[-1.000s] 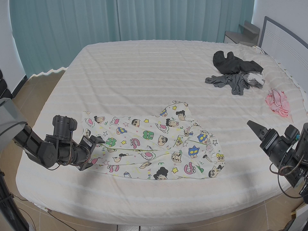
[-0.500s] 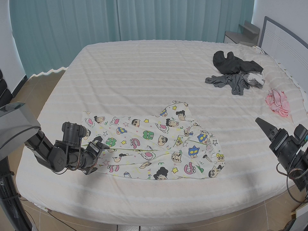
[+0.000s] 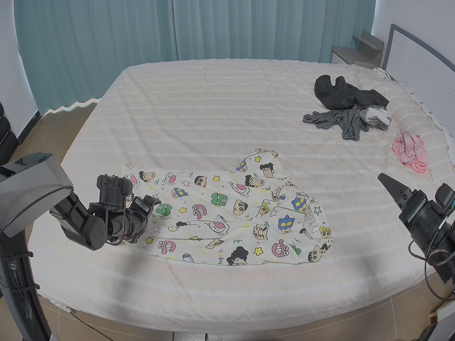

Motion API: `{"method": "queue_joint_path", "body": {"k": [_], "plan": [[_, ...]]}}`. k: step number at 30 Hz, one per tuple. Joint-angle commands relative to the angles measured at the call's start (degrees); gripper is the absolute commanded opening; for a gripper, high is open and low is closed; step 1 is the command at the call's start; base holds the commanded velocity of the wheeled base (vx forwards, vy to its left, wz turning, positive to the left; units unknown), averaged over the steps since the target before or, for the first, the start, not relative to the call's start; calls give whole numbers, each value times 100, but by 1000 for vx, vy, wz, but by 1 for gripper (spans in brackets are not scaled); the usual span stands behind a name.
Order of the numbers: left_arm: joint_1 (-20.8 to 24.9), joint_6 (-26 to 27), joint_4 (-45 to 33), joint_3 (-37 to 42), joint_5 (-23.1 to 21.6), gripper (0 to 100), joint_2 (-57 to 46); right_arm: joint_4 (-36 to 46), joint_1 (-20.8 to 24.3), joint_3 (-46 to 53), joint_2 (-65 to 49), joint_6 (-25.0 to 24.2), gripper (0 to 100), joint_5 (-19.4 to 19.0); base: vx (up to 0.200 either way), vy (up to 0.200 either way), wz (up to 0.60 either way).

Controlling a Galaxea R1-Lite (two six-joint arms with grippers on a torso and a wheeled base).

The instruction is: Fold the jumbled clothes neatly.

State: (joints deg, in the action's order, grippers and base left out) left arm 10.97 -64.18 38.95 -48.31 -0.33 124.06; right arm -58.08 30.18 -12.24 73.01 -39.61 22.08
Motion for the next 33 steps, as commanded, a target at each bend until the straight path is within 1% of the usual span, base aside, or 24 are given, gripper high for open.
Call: {"method": "queue_joint_path", "body": {"k": [1,5,14,18,22,24,25,26,27,29,30,31,33], "plan": [[-7,196,-1,-337,50,100,-23,-2,23,-7,20,-3,100,-10,0,0,0],[-7,477,-1,-715,235,100,13,-2,111,2,12,-3,100,-10,0,0,0],[-51,872,-36,-1620,235,100,188,-2,119,2,20,-47,100,-10,0,0,0],[-148,978,-80,-1638,103,100,188,-11,119,11,20,-47,100,-10,0,0,0],[-491,1505,-608,-1409,-846,100,-137,-11,119,73,29,-47,100,-10,0,0,0],[-781,1839,-951,-1409,-1426,100,-304,-11,119,73,38,-47,100,-10,0,0,0],[-921,2024,-1100,-1409,-1637,100,-365,-11,119,73,38,-47,100,-10,0,0,0],[-974,2085,-1144,-1418,-1699,100,-383,-11,119,73,38,-47,100,-10,0,0,0],[-1264,2454,-1416,-1435,-2015,100,-497,-11,119,73,38,-47,100,-10,0,0,0],[-1519,2824,-1662,-1453,-2217,100,-567,-11,128,81,38,-47,100,-19,0,0,0],[-1572,2903,-1724,-1453,-2252,100,-585,-2,128,81,38,-47,100,-19,0,0,0],[-1739,3166,-1882,-1462,-2375,100,-594,-2,128,81,47,-47,100,-19,0,0,0],[-1915,3527,-2067,-1462,-2516,100,-611,-2,128,108,56,-47,100,-19,0,0,0]]}}
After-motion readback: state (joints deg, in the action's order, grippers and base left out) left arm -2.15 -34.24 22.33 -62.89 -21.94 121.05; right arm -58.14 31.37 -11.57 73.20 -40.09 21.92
